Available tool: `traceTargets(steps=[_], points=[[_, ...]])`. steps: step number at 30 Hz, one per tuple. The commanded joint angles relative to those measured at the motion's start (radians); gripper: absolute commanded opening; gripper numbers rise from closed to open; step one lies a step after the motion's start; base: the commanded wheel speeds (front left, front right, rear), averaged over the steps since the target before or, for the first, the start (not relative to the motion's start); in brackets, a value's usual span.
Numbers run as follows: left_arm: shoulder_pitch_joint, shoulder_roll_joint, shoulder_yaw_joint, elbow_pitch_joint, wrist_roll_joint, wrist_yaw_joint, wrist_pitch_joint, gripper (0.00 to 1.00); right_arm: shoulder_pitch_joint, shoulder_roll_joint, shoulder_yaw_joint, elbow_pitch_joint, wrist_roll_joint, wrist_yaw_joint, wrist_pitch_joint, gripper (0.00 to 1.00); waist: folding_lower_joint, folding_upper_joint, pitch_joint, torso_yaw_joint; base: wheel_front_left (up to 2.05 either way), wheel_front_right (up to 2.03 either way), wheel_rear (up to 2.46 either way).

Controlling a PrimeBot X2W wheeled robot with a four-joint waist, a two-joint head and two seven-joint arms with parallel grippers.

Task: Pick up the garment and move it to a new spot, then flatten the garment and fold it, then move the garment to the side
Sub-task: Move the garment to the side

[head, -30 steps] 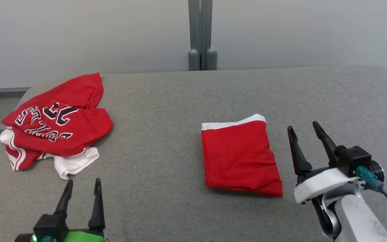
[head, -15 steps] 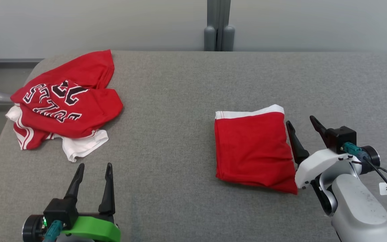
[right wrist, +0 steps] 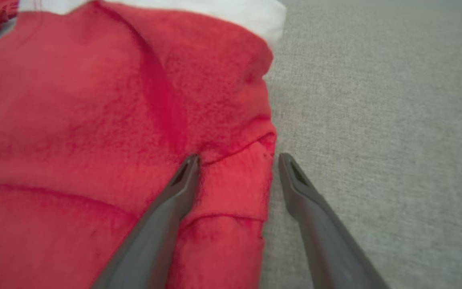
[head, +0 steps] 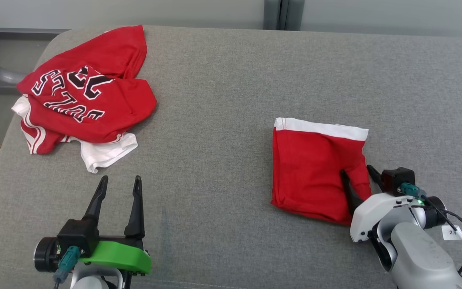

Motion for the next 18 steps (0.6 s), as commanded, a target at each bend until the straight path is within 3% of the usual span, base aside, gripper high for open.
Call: traceTargets(steps=[1,3,5,6,18], points=[[-0.019,0.0,-0.002,0.002,-0.002,-0.002,-0.003,1.0,-0.006,0.003,0.006,0.026,0.006,-0.002,0.0,1.0,-0.0001,0.0,0.007,0.001,0.0,0.0,0.0],[-0.023,-0.001,-0.005,0.004,-0.003,-0.002,-0.003,1.0,-0.007,0.012,0.022,0.07,0.015,-0.002,0.005,1.0,-0.0001,0.0,0.01,-0.001,0.0,0.0,0.0],[-0.028,-0.002,-0.008,0.005,-0.003,-0.003,-0.003,1.0,-0.018,0.024,0.035,0.105,0.036,-0.002,0.008,0.3,-0.0001,0.0,0.013,-0.001,0.0,0.0,0.0],[-0.03,-0.002,-0.01,0.006,-0.004,-0.003,-0.003,1.0,-0.024,0.027,0.044,0.118,0.042,-0.002,0.012,0.0,-0.0001,0.0,0.014,0.0,0.0,0.0,0.0],[-0.07,-0.006,-0.02,-0.046,-0.004,0.001,-0.002,1.0,-0.232,-0.055,0.147,0.129,0.054,-0.003,0.004,0.0,-0.0001,0.0,0.113,-0.043,0.0,0.0,0.0]])
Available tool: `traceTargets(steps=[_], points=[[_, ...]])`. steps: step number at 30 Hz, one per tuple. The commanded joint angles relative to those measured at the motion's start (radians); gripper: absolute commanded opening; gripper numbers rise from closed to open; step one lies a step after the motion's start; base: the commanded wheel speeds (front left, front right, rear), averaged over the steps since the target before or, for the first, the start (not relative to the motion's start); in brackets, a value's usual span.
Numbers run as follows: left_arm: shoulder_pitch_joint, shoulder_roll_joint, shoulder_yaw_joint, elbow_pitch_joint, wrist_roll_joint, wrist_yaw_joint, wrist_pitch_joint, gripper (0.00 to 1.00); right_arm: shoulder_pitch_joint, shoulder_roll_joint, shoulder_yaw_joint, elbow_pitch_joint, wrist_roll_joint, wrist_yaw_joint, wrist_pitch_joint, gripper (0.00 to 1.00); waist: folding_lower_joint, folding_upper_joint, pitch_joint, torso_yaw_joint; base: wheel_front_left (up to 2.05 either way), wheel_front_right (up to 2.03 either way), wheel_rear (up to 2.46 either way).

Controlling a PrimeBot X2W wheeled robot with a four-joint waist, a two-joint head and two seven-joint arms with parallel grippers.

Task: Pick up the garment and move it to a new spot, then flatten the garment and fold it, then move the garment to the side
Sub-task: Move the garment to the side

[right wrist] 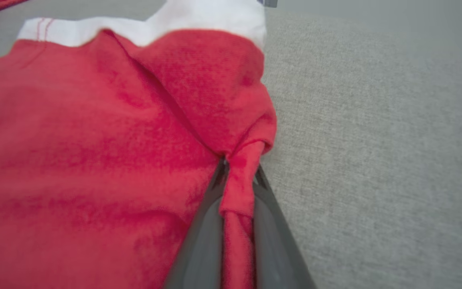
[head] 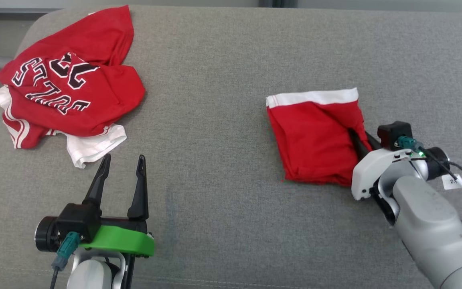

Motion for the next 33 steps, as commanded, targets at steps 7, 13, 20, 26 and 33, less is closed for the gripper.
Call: traceTargets(steps=[7,13,20,26,33], points=[[-0.086,0.0,-0.004,-0.053,0.016,-0.004,0.0,1.0,-0.174,-0.144,0.063,-0.022,-0.005,-0.003,0.027,0.0,0.0,0.0,0.173,-0.09,0.0,0.0,0.0],[-0.156,0.004,-0.004,-0.098,0.046,-0.011,0.0,1.0,-0.29,-0.292,0.095,-0.06,0.013,-0.003,0.053,0.0,0.0,0.0,0.293,-0.166,0.0,0.0,0.0],[-0.18,0.03,0.002,-0.133,0.072,-0.018,0.0,1.0,-0.355,-0.411,0.085,-0.09,0.041,-0.003,0.081,0.0,0.0,0.0,0.337,-0.232,0.0,0.0,0.0],[-0.186,0.046,-0.005,-0.161,0.085,-0.024,0.0,1.0,-0.407,-0.497,0.086,-0.12,0.056,-0.003,0.108,0.0,0.0,0.0,0.359,-0.255,0.0,0.0,0.0],[-0.195,0.055,-0.012,-0.188,0.091,-0.026,0.0,1.0,-0.48,-0.544,0.087,-0.129,0.055,-0.003,0.15,0.0,0.0,0.0,0.392,-0.249,0.0,0.0,0.0]])
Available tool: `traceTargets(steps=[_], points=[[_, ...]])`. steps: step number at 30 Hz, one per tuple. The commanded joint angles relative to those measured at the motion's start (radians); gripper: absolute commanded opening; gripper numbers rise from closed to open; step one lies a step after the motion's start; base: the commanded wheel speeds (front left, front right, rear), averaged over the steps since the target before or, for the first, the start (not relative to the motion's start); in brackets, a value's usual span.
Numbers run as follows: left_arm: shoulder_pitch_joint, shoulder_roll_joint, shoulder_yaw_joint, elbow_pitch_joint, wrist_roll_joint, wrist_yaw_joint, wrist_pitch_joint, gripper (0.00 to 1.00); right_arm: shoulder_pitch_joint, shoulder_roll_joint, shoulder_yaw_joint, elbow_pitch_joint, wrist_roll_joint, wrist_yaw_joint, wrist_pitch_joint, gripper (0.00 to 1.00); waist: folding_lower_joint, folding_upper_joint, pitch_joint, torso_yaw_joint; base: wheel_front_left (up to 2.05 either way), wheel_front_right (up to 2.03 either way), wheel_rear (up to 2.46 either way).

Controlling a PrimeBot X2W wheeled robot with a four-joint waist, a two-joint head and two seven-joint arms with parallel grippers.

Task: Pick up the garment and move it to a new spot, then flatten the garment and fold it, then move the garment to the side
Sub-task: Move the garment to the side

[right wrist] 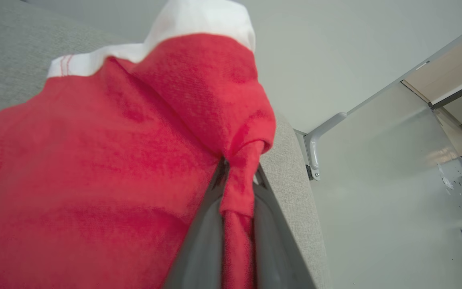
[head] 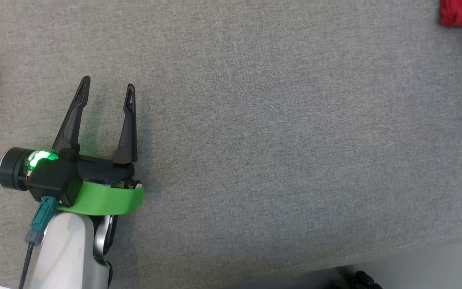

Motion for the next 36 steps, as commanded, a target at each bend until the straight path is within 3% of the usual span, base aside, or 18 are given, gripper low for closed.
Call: traceTargets(steps=[1,10,11,12,19,28,36], points=[[-0.016,0.006,0.0,-0.004,0.012,-0.004,0.0,1.0,-0.03,-0.01,-0.004,-0.003,-0.008,-0.003,0.003,0.0,-0.0001,-0.0001,0.013,0.0,0.0,0.0,0.0],[-0.027,-0.004,-0.002,-0.009,0.008,-0.002,0.0,1.0,-0.081,-0.029,-0.021,0.057,-0.034,-0.002,0.038,0.0,-0.0001,-0.0001,0.026,0.01,0.0,0.0,0.0],[-0.028,-0.005,-0.003,-0.009,0.007,-0.002,0.0,1.0,-0.084,-0.028,-0.026,0.061,-0.037,-0.002,0.031,0.24,-0.0001,-0.0001,0.026,0.01,0.0,0.0,0.0],[-0.028,-0.006,-0.004,-0.009,0.007,-0.002,0.0,1.0,-0.086,-0.025,-0.031,0.063,-0.038,-0.002,0.023,1.0,-0.0001,-0.0001,0.026,0.011,0.0,0.0,0.0],[-0.007,-0.015,0.002,0.01,0.0,0.002,0.0,1.0,-0.07,0.019,-0.048,0.082,-0.087,-0.002,-0.061,1.0,-0.0001,-0.0001,-0.036,0.025,0.0,0.0,0.0],[0.087,-0.03,0.029,0.039,-0.021,0.02,0.0,1.0,0.023,0.151,-0.025,0.033,-0.093,-0.002,-0.142,1.0,-0.0001,-0.0001,-0.219,0.046,0.0,0.0,0.0],[0.204,-0.036,0.069,0.064,-0.038,0.037,0.0,1.0,0.199,0.275,-0.032,-0.096,-0.066,-0.002,-0.154,1.0,-0.0001,-0.0001,-0.379,0.068,0.0,0.0,0.0]])
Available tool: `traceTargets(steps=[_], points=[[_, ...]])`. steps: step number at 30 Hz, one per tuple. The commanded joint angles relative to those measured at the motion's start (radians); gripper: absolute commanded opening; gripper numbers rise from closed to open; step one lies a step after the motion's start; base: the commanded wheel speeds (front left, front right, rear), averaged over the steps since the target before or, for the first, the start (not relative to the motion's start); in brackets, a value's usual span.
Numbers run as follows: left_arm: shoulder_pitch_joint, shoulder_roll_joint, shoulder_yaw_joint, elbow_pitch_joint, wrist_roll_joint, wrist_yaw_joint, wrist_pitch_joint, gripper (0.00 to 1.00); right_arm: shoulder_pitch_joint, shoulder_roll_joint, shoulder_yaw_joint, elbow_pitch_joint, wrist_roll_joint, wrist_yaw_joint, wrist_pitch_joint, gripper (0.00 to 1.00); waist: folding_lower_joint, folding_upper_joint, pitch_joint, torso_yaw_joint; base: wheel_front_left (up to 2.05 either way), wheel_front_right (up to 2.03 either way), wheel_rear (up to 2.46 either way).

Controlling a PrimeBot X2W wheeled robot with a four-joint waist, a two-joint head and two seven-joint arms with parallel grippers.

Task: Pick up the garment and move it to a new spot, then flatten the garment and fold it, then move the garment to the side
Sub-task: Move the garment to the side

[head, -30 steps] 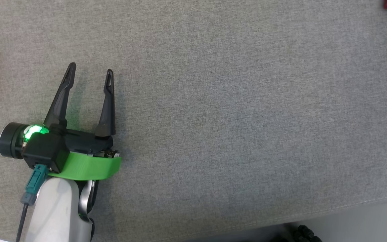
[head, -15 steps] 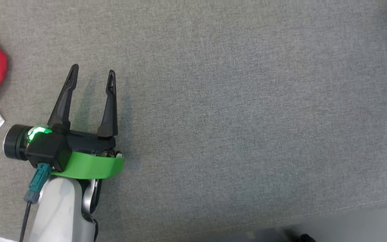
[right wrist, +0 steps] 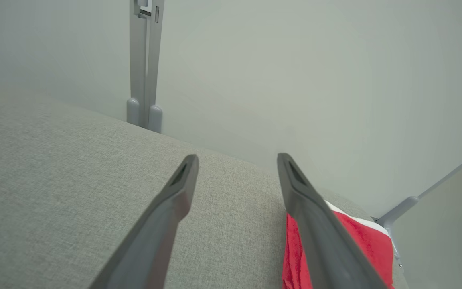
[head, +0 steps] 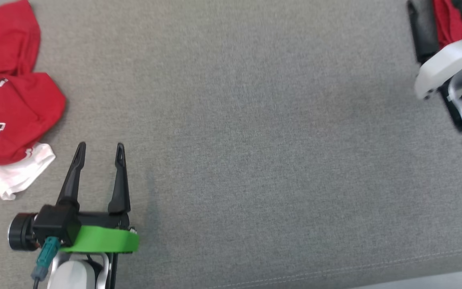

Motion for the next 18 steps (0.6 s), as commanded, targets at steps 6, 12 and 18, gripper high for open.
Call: traceTargets(steps=[6,12,18], points=[[0.085,-0.004,0.024,0.022,-0.012,0.009,0.0,1.0,0.203,0.062,-0.071,-0.146,0.01,-0.002,-0.003,1.0,0.0001,-0.0001,-0.201,0.044,0.0,0.0,0.0],[0.145,-0.004,0.041,0.042,-0.018,0.011,0.0,1.0,0.421,0.135,-0.148,-0.274,-0.007,-0.002,-0.003,1.0,0.0001,-0.0001,-0.292,0.057,0.0,0.0,0.0],[0.179,-0.004,0.052,0.058,-0.022,0.013,0.0,1.0,0.569,0.177,-0.176,-0.359,-0.005,-0.002,-0.003,1.0,0.0001,-0.0001,-0.34,0.056,0.0,0.0,0.0]])
